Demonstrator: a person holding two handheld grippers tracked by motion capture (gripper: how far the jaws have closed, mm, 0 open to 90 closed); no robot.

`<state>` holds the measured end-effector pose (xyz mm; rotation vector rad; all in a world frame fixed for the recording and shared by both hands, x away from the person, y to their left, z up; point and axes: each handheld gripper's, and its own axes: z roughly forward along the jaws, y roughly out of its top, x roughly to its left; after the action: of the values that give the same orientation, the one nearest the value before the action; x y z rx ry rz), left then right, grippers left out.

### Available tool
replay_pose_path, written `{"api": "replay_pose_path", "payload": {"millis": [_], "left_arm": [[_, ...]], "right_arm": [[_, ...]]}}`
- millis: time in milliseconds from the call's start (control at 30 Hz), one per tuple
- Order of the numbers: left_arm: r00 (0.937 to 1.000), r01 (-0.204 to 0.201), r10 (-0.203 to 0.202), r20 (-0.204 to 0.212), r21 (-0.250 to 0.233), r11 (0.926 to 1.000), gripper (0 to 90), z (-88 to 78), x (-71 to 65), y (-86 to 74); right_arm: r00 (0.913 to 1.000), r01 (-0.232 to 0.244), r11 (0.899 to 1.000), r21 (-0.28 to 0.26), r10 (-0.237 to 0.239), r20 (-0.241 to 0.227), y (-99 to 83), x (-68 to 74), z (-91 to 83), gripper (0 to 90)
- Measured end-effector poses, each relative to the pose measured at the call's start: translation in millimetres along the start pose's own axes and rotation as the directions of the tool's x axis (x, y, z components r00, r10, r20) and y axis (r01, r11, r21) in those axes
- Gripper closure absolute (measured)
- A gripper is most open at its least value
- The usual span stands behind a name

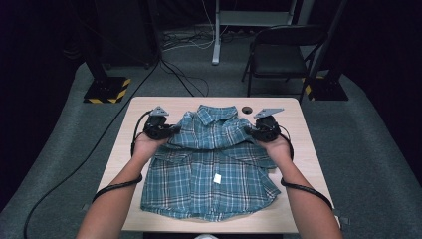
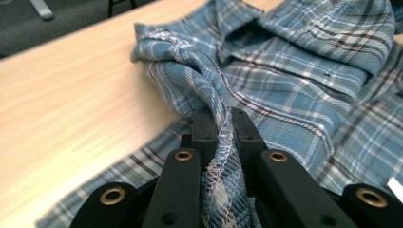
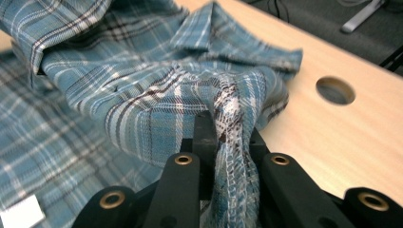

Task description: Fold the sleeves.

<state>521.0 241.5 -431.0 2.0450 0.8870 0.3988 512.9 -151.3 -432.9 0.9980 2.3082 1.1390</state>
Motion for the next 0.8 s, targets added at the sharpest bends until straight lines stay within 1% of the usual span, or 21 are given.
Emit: {"api": "replay_pose_path", "payload": {"millis": [133,333,400,467,533,600,667,733,800], "left_arm": [[1.0000,-0.001,0.001,-0.003,-0.027,0.9996,82.8,-9.0,0.6,12.3],[0.9997,-0.021,0.021,-0.015,-0.053,0.9983,82.9,-18.6,-2.3,35.9],[0.9993,-0.027,0.026,-0.026,-0.056,0.9981,82.9,-21.6,-2.1,43.9],[0.9992,-0.030,0.028,-0.030,-0.064,0.9975,82.9,-25.8,-1.3,51.6],[0.9990,-0.028,0.026,-0.036,-0.079,0.9965,83.0,-30.9,-0.1,59.2],[0.9985,-0.028,0.023,-0.049,-0.096,0.9950,83.0,-37.0,1.9,67.1],[0.9978,-0.029,0.022,-0.062,-0.110,0.9936,83.1,-42.7,4.8,74.6],[0.9974,-0.019,0.010,-0.072,-0.119,0.9927,83.1,-47.0,8.7,81.5],[0.9976,-0.001,-0.008,-0.069,-0.129,0.9916,83.1,-50.0,12.1,85.3]], "right_arm": [[1.0000,-0.008,0.999,-0.035,0.008,0.002,10.8,-1.2,-7.8,82.8],[0.9997,0.016,0.998,-0.054,-0.015,0.017,30.9,1.3,-12.2,83.0],[0.9995,0.027,0.998,-0.062,-0.026,0.020,39.1,2.5,-14.7,83.0],[0.9988,0.041,0.997,-0.069,-0.039,0.028,48.0,2.9,-18.1,83.1],[0.9984,0.046,0.996,-0.080,-0.043,0.036,56.5,2.7,-22.2,83.2],[0.9977,0.054,0.995,-0.085,-0.050,0.047,64.1,1.2,-25.7,83.3],[0.9972,0.052,0.994,-0.096,-0.046,0.059,71.2,-1.6,-29.5,84.5],[0.9977,0.034,0.991,-0.127,-0.027,0.063,78.7,-5.9,-34.9,84.8],[0.9983,0.018,0.990,-0.139,-0.010,0.058,86.3,-10.1,-39.0,85.0]]}}
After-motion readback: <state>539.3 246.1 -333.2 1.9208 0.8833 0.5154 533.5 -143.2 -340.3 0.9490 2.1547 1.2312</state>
